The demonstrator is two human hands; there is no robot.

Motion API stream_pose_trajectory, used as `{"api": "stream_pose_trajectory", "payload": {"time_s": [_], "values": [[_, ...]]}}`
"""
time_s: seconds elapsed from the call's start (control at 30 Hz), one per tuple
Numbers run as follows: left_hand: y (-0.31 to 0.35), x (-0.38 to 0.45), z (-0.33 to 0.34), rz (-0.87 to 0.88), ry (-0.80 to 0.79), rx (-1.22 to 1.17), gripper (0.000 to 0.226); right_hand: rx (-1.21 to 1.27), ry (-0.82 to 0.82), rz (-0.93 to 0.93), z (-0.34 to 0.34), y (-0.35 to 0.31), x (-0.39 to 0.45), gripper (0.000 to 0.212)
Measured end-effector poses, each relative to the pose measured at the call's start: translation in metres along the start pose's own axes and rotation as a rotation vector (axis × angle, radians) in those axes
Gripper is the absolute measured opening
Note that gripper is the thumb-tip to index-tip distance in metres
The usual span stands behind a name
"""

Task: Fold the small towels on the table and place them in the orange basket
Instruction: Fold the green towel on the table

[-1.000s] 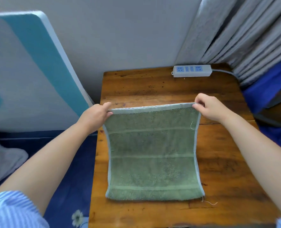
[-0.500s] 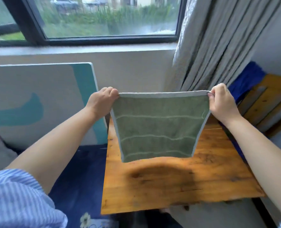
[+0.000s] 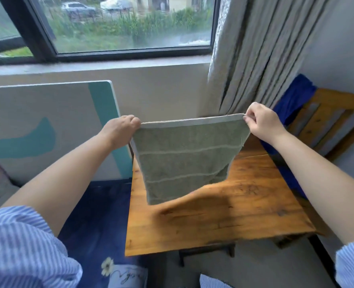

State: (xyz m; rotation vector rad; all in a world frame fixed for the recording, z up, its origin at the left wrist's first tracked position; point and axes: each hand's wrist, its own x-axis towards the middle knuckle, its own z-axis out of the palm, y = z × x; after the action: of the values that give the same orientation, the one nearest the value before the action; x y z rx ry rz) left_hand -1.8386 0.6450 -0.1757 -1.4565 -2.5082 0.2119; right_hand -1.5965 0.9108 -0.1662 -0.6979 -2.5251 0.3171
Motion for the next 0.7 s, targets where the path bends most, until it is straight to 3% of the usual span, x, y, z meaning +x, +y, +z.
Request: {"api": "stream_pose_trajectory", "payload": {"time_s": [0.17, 0.3, 0.4, 0.5, 0.6, 0.7], "values": [[0.001, 0.005, 0.011, 0.103, -0.136, 0.144, 0.027, 0.121, -0.322, 0.064, 0.008, 0.005, 0.015, 0.014], [0.005, 0.025, 0.016, -0.054, -0.212, 0.272, 0.026, -0.015, -0.439, 0.021, 0.035, 0.008, 0.041, 0.023], [0.009, 0.046, 0.012, -0.237, -0.181, 0.182, 0.029, -0.097, -0.297, 0.051, 0.051, 0.009, 0.065, 0.028], [0.004, 0.067, 0.002, -0.302, 0.082, 0.136, 0.029, -0.068, -0.124, 0.136, 0.056, 0.004, 0.091, 0.029], [-0.003, 0.08, -0.004, -0.44, -0.023, 0.028, 0.029, -0.053, 0.007, 0.136, 0.059, -0.001, 0.105, 0.031], [-0.007, 0.073, 0.005, -0.373, 0.128, 0.035, 0.028, -0.05, 0.115, 0.012, 0.065, 0.001, 0.103, 0.028]]}}
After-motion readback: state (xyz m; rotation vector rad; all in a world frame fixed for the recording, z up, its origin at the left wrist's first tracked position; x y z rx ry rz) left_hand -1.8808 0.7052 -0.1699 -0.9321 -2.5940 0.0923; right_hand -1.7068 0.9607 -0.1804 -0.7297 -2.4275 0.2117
